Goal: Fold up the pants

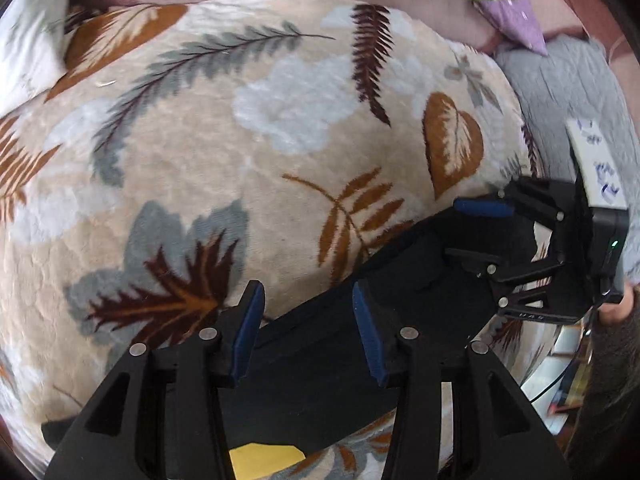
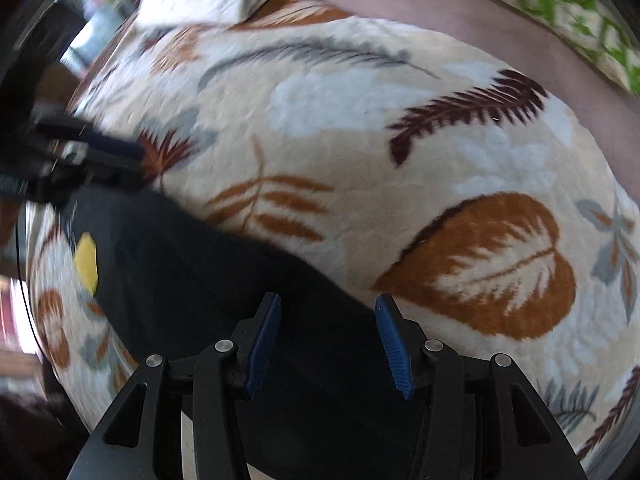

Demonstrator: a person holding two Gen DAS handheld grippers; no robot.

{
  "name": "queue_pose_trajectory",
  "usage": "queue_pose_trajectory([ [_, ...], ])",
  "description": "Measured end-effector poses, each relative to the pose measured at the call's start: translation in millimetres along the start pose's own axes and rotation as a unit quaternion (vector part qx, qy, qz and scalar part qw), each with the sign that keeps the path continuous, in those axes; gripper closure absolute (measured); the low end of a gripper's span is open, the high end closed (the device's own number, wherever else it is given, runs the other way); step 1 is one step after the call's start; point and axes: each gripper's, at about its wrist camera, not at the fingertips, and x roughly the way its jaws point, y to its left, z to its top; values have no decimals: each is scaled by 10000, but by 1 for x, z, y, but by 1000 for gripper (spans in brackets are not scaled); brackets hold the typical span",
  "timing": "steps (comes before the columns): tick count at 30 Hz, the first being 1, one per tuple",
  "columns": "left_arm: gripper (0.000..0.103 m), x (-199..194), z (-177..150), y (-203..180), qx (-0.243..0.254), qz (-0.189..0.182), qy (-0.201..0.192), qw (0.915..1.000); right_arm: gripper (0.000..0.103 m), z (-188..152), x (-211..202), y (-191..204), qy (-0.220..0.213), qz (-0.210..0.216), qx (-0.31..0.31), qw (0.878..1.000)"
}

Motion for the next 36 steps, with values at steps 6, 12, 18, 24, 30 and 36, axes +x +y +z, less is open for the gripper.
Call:
queue_pose_trajectory([
  [6,59,14,5,-17,373,130,143,9991,52,6,-10,-7,-135,222,-99,9996],
  [12,59,24,4,-26,699,239,315,9968,56,18,6,-10,37,289,-6,9996],
  [18,59,35,-4,-43,1346,385,505,9889,66,9,-4,9,116,367,-583,9976],
  [24,59,38,-17,-59,1626,543,271,9848,66,2,-16,16,53,309,-793,9964],
  [30,80,26,-22,-56,1390,527,-11,9889,66,-2,-36,15,-318,433,-810,9953],
  [36,83,10,-38,-57,1601,442,-252,9858,68,-1,-26,18,-94,260,-943,9952],
])
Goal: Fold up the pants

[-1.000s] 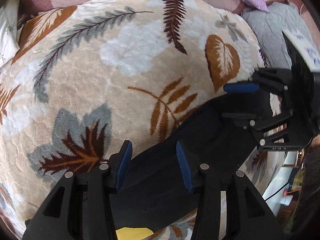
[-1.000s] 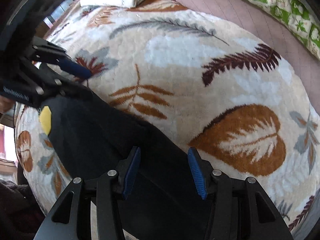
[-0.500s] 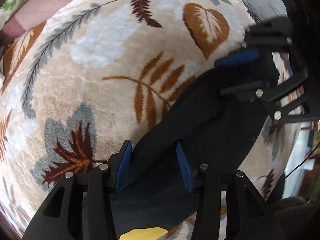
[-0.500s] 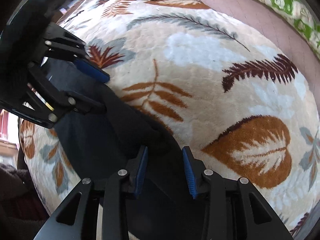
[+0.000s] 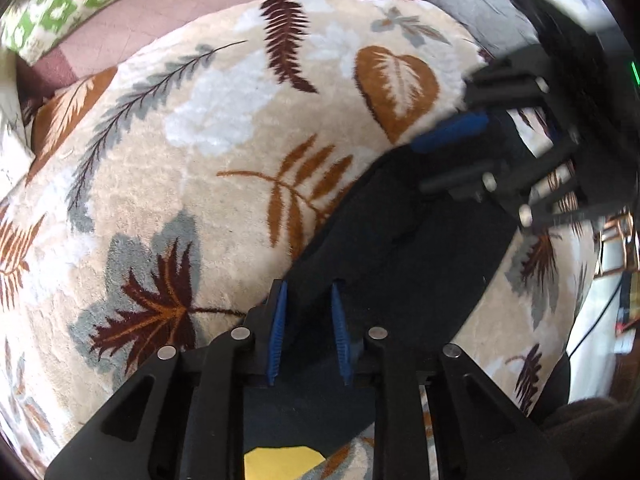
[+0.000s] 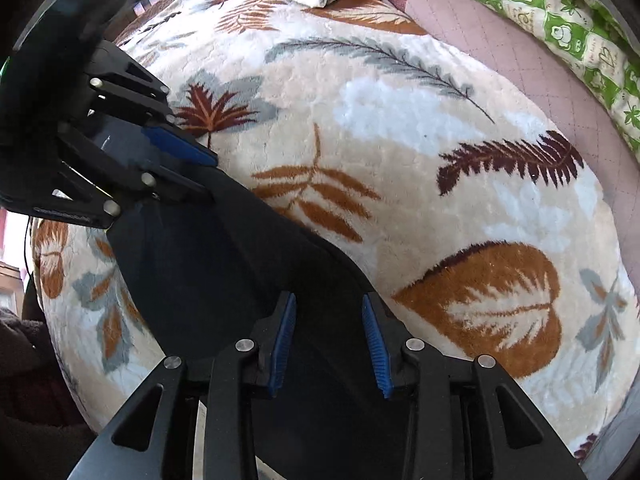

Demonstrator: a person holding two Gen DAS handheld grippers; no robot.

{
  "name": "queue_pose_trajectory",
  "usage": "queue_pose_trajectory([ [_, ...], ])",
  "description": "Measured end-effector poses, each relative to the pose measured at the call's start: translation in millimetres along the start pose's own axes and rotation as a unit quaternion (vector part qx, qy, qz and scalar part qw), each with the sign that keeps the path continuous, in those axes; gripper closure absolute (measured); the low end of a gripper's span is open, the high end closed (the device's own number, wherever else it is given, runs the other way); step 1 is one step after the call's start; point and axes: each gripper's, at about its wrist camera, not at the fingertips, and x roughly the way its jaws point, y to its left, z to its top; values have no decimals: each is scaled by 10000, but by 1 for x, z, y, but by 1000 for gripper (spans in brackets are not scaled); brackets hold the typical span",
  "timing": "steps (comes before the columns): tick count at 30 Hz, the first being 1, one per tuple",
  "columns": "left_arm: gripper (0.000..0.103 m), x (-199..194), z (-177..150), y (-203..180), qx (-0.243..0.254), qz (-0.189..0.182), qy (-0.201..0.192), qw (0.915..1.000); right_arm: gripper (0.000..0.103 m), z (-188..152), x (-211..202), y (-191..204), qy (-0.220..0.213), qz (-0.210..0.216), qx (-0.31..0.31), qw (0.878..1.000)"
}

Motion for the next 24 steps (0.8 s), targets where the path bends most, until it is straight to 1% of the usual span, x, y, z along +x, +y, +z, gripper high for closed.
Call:
queue_pose_trajectory([
  [3,83,2,-5,-3,128,3,97,9999,69,3,-6,-6,-238,90,167,9995],
  [5,83,4,-6,-7,166,-7,111,9998,68,5,-4,-11,-249,28,277,9993],
  [7,83,4,-8,-9,231,-50,122,9996,66,5,8,-12,-3,-123,273,9996],
  [8,83,5,-8,-10,273,23,107,9996,66,3,16,-9,194,-210,163,9995],
  [9,83,7,-7,-12,296,77,111,9995,68,1,21,-5,300,-286,57,9991],
  [10,83,8,-5,-13,303,145,111,9994,69,0,24,-1,316,-380,-31,9988],
  [11,83,9,-3,-14,286,205,104,9993,71,0,23,1,219,-470,-95,9986],
  [12,83,10,-2,-13,254,260,91,9993,83,0,21,2,142,-467,-107,9987],
  [13,83,10,0,-12,207,308,44,9993,90,1,18,3,52,-489,-117,9987],
  [14,83,9,2,-12,163,360,-14,9992,95,0,17,3,14,-552,-135,9984],
  [16,83,10,7,-9,75,426,-127,9990,95,-1,12,5,-28,-673,-212,9975],
  [18,86,5,11,-6,-60,523,-265,9983,96,-2,3,9,-119,-827,-302,9960],
  [19,86,2,12,-4,-137,539,-339,9979,96,-2,-1,10,-182,-897,-340,9952],
  [20,86,1,13,-1,-184,543,-359,9977,96,-1,-10,9,-341,-977,-331,9941],
  [22,86,10,18,6,-325,661,-190,9971,96,1,-22,-2,-593,-921,-61,9940],
  [24,86,24,22,11,-422,806,25,9959,96,3,-18,-13,-655,-841,215,9941],
])
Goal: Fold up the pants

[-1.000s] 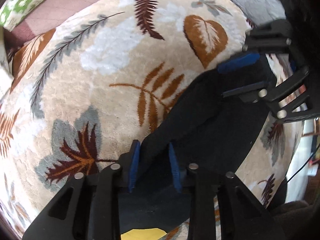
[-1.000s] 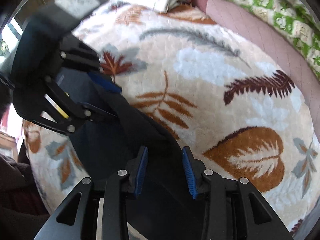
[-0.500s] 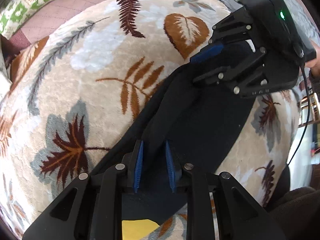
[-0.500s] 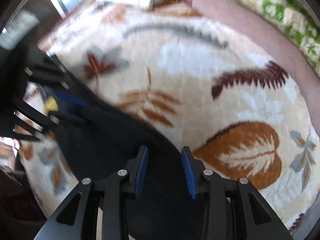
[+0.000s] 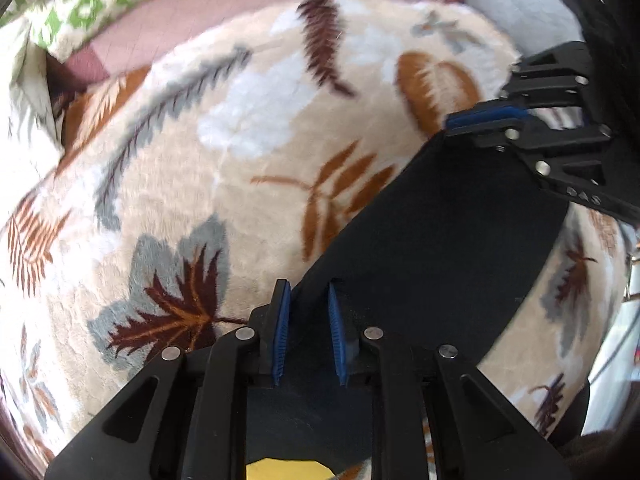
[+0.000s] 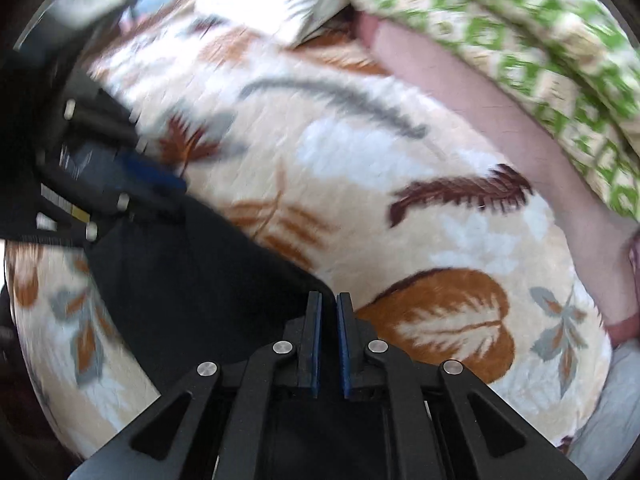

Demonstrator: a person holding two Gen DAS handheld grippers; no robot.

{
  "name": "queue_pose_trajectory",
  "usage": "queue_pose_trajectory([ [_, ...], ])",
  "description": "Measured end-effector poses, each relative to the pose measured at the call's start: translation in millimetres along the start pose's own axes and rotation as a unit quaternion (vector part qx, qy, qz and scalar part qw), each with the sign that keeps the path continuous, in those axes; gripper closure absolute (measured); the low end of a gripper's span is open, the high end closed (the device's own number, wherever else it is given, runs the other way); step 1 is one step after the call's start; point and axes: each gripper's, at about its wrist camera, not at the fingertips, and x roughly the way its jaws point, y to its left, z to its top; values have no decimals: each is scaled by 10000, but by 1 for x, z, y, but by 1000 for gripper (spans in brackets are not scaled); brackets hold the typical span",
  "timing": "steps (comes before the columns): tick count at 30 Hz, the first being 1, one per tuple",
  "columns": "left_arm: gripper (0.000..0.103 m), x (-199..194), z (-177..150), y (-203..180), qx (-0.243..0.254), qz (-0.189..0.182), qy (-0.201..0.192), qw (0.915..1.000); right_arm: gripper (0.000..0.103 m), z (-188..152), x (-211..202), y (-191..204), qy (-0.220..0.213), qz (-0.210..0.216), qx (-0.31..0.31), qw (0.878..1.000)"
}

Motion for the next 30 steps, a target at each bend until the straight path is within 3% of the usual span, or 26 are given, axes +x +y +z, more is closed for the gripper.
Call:
queue_pose_trajectory([
  [7,85,15,9,-3,-51,140,55,9999,93,-6,47,0,238,-37,271,9993],
  [10,85,-1,-1,10,-282,-96,6,9996,88,-4,37,-9,170,64,543,9984],
  [14,85,-39,-24,39,-784,-311,-214,9962,77,-10,-10,-25,-348,178,1161,9925],
  [16,84,-66,-42,63,-1111,-389,-400,9922,63,-18,-44,-33,-777,369,1657,9824],
  [18,81,-89,-65,90,-1458,-377,-525,9872,42,-26,-69,-32,-1112,574,2042,9709],
  [19,77,-97,-76,101,-1623,-353,-547,9846,40,-27,-77,-27,-1247,684,2196,9652],
  [21,60,-116,-106,127,-2011,-302,-600,9773,36,-29,-82,-9,-1312,777,2403,9587],
  [24,50,-132,-156,166,-2580,-298,-618,9637,36,-26,-76,42,-1296,946,2475,9555],
  [27,49,-129,-203,197,-3103,-416,-511,9484,36,-14,-61,100,-1227,1108,2209,9612],
  [30,49,-114,-230,213,-3374,-532,-323,9393,36,14,-36,183,-1071,973,1467,9785],
])
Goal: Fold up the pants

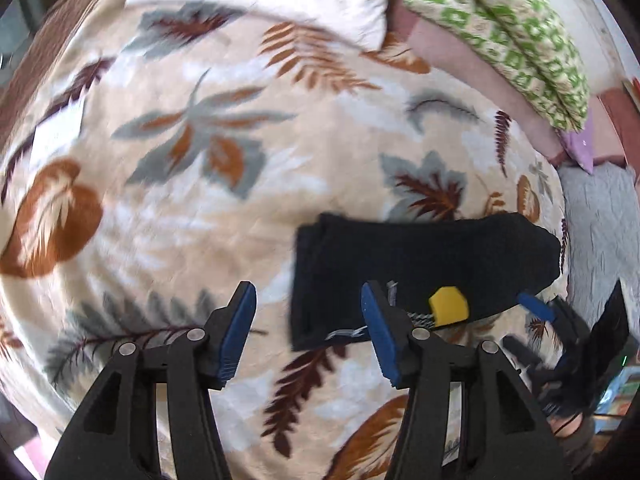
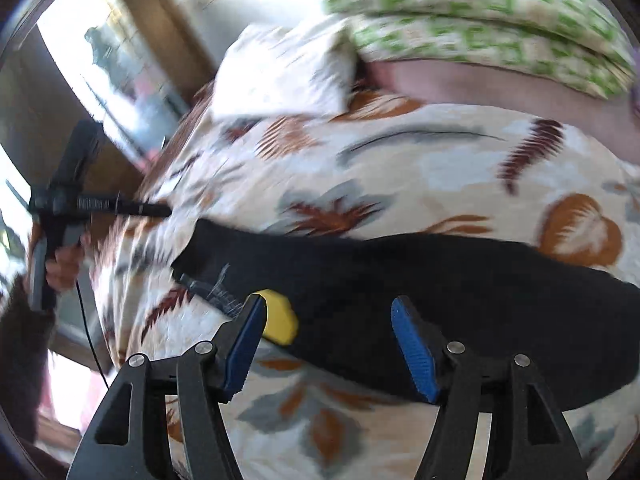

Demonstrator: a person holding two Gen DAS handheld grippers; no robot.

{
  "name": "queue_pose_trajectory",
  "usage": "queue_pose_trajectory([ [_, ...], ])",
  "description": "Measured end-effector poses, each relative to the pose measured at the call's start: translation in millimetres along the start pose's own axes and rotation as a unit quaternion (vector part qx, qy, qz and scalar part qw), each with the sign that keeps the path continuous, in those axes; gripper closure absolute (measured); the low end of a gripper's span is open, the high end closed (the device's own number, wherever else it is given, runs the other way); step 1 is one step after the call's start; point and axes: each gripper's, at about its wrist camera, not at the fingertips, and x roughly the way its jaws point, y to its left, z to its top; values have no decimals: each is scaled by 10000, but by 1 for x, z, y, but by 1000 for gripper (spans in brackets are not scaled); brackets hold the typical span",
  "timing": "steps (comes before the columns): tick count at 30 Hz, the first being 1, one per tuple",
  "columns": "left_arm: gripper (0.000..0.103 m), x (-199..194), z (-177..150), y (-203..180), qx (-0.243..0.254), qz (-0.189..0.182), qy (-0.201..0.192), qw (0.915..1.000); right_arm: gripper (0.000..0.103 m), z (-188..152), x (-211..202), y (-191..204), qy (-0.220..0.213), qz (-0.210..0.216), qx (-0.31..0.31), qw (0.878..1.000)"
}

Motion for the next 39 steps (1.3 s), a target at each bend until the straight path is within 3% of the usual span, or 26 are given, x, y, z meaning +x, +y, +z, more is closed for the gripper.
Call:
queue_pose_trajectory([
  [6,49,9,-4,34,-232,-402,26,9989,37,-7,72,111,377,-314,-1032,9935],
  [9,49,8,-3,47,-297,-616,11,9977,37,-7,94,140,399,-535,-1304,9892],
  [16,49,10,3,68,-361,-909,-22,9952,37,2,136,163,558,-954,-1521,9822],
  [22,49,17,7,74,-432,-992,-9,9941,40,2,143,169,296,-1116,-1623,9800],
  [23,49,18,7,73,-422,-993,-5,9942,46,1,143,170,265,-1127,-1613,9801],
  [24,49,20,7,73,-416,-996,15,9942,60,1,143,170,232,-1089,-1598,9809],
  [25,49,21,6,72,-419,-1020,36,9939,67,1,142,171,178,-1100,-1608,9807],
  [27,49,24,5,71,-438,-1131,107,9926,90,1,140,173,77,-1180,-1689,9785],
  [33,49,32,4,65,-878,-1848,320,9783,94,-2,115,170,-377,-1105,-1596,9803],
  [39,49,53,0,51,-1258,-1961,641,9704,94,-9,110,175,-451,-1177,-1821,9752],
])
